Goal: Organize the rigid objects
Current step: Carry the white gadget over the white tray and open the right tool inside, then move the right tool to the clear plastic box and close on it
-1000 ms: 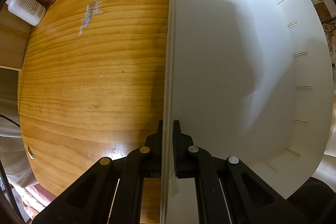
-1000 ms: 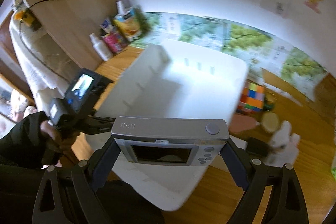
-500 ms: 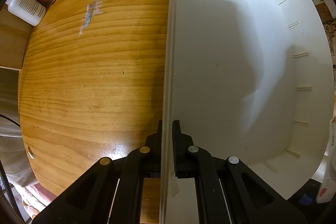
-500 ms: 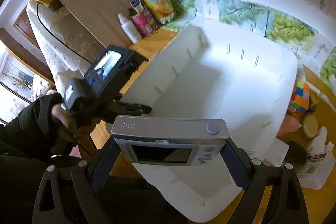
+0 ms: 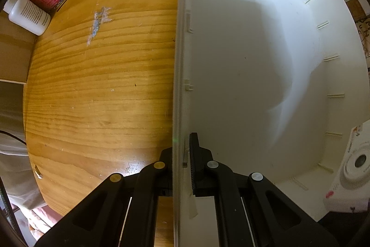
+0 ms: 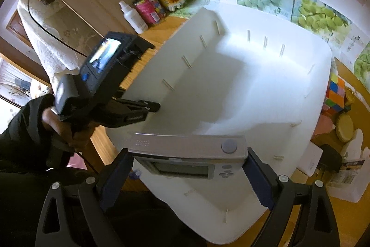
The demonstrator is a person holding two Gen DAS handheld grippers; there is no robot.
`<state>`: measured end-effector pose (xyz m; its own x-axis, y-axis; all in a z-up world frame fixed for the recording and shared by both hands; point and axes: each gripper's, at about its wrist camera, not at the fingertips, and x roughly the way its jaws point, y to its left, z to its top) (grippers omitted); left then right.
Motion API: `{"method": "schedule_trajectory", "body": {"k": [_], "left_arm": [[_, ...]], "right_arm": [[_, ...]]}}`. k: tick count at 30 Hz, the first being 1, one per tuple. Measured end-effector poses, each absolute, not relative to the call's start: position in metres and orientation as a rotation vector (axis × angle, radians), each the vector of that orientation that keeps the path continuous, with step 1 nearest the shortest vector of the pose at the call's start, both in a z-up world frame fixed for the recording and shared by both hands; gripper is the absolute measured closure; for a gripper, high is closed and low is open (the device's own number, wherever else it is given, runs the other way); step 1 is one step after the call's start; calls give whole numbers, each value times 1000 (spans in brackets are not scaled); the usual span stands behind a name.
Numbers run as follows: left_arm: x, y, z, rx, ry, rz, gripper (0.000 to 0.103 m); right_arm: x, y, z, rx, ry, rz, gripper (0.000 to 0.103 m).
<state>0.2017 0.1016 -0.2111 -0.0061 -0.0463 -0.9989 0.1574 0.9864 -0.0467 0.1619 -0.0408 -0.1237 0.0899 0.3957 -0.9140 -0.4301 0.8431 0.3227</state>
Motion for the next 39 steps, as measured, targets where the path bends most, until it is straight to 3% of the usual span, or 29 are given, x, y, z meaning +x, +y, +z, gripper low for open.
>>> {"method": "schedule_trajectory", "body": {"k": [22,39], "left_arm": [[202,98,-215,112,1574,-170,98],[204,86,-218,164,1594,-199,97]], "right_arm": [[147,-126,-92,98,1237,318,8],[118,-229,-107,306,1273,-95,8]]}}
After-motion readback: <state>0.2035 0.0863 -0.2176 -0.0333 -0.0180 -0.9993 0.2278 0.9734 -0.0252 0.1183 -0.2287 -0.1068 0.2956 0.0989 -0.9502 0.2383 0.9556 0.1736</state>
